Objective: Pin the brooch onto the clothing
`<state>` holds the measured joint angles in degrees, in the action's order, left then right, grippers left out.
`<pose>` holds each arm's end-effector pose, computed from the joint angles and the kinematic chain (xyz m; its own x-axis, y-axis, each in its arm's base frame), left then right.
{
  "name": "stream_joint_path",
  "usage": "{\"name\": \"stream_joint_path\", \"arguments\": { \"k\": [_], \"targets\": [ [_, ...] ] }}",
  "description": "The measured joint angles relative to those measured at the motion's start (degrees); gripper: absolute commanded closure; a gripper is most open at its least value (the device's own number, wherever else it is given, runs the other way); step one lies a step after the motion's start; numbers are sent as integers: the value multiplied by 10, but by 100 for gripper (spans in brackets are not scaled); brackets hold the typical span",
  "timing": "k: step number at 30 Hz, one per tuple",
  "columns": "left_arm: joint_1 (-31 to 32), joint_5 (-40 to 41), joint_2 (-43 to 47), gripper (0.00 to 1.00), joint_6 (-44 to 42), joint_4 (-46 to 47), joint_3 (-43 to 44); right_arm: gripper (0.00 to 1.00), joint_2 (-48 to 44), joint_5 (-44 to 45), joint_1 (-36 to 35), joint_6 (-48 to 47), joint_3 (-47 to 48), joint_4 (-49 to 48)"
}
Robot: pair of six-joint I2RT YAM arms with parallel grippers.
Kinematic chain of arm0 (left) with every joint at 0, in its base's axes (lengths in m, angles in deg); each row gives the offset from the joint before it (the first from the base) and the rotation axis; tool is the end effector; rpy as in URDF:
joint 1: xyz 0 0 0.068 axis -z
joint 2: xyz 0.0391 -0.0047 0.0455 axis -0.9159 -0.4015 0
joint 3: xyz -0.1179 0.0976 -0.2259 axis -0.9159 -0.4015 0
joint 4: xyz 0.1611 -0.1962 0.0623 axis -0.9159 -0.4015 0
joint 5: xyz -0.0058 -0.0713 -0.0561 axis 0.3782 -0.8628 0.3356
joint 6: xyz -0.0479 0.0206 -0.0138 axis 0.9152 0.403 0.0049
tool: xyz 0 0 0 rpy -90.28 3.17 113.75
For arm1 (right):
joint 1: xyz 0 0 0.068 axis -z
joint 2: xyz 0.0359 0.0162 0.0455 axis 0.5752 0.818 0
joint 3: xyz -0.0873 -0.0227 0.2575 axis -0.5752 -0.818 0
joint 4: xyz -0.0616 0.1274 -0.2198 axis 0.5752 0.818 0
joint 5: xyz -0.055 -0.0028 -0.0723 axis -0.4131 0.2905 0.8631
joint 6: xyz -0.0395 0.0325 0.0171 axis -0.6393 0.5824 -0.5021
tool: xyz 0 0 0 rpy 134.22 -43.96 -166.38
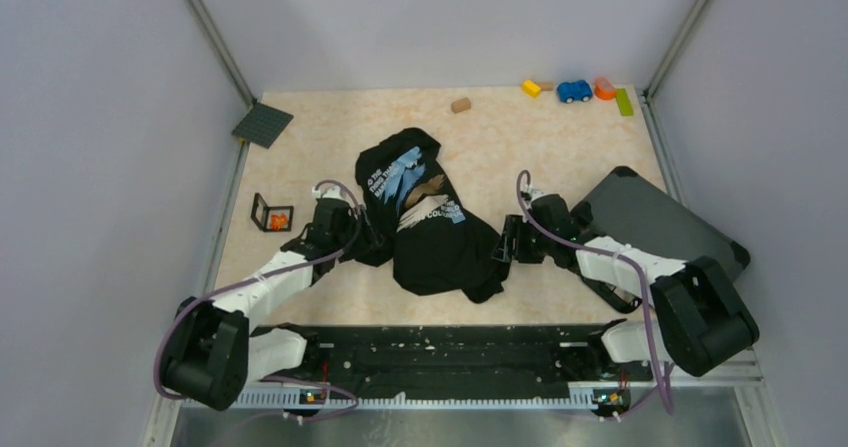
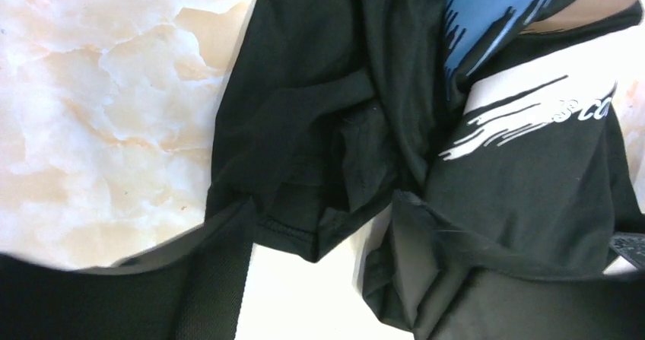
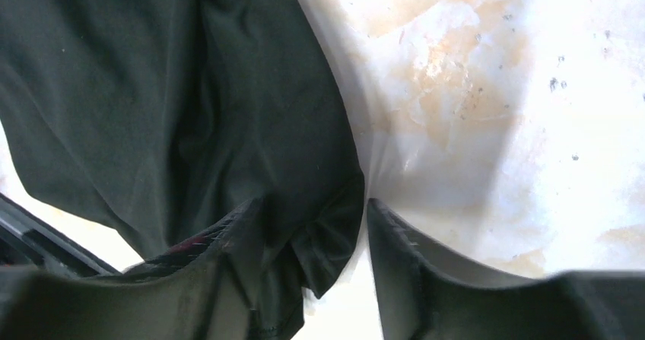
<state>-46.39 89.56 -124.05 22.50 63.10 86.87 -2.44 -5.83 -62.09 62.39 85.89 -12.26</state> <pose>0.2067 -0.0751 0.1784 -0.7277 -0.4046 -0.5539 -0.1473 0.8809 -0.4498 0.2088 0.1146 0.1561 -0.8644 0.0990 -0.4931 -0.1621 0.8733 0.4595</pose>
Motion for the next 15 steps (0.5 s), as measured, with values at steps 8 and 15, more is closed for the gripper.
{"name": "stream_joint_path", "arguments": {
  "k": [8,15],
  "targets": [
    [-21,-7,-45,100,0,26,-10,100,17,6,0,-3,5,-13],
    [-44,22,82,100,-1,-16,-7,100,-10,138,-2,-31,104,89]
  ]
}}
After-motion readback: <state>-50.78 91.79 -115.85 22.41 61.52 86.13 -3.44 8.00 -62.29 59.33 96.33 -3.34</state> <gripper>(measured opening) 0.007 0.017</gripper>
